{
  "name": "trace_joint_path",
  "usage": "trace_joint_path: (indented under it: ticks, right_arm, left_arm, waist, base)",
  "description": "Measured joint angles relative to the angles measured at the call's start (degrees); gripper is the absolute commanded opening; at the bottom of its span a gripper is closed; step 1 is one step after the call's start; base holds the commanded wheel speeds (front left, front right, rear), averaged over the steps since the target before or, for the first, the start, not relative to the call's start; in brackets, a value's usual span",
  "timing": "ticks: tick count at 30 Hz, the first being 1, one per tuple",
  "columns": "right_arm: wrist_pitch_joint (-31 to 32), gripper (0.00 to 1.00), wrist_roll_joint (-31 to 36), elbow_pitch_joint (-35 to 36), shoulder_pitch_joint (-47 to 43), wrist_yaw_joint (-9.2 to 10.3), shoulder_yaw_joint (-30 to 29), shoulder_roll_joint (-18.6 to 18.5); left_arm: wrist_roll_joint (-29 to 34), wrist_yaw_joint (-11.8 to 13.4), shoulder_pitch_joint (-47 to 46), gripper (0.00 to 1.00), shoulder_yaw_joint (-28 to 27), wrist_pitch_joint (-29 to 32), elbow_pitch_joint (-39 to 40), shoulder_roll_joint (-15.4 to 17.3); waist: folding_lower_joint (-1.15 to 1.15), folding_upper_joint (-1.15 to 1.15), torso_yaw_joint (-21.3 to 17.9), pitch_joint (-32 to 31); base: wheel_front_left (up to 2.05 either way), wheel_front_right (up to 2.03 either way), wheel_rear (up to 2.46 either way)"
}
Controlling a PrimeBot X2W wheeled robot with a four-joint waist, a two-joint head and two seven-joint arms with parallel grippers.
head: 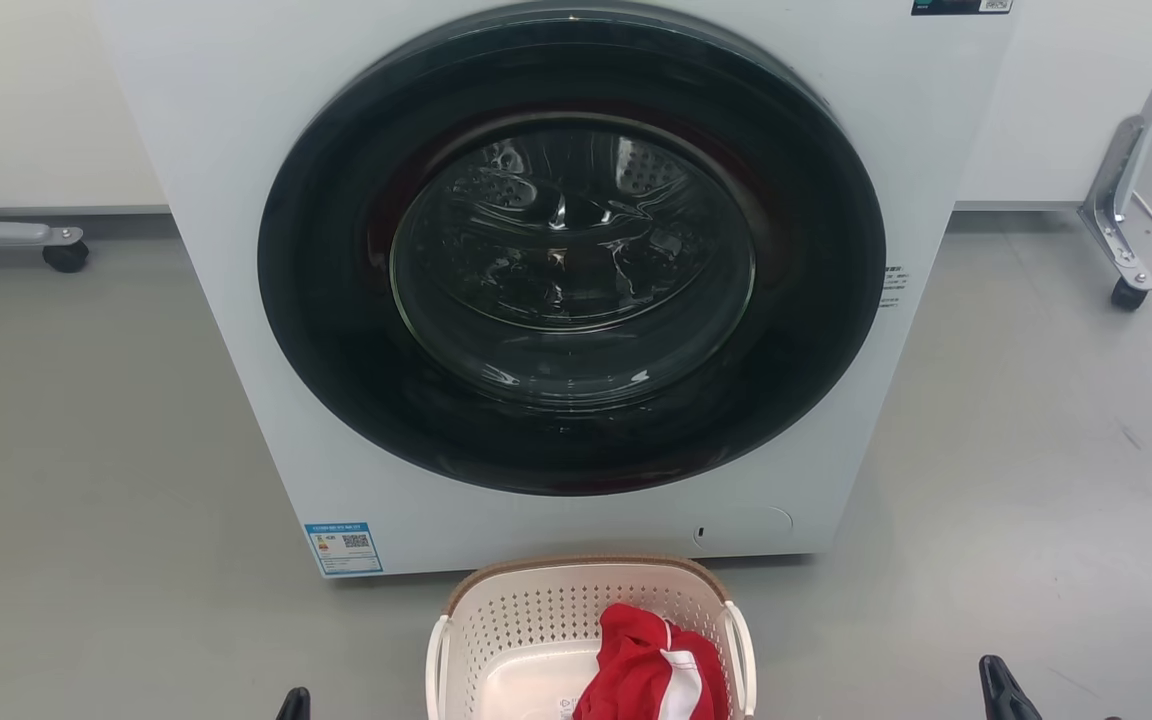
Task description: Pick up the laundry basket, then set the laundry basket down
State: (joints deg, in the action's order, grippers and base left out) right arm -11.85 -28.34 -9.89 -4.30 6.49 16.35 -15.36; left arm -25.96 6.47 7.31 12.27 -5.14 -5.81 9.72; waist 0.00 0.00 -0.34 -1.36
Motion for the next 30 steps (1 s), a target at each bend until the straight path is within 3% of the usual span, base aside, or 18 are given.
trace_joint_path:
  ticks: [30]
  right_arm:
    - [6.7,0.00,-21.7,-2.3,2.8,-4.50,-8.2,4.4]
  left_arm:
    - [-22.6,-4.2,-3.2,0.00,-6.1,4.1,-3.5,-2.5]
  waist:
    - [0.00,0.00,0.1,0.5]
  base:
    - [0.00,0.00,0.00]
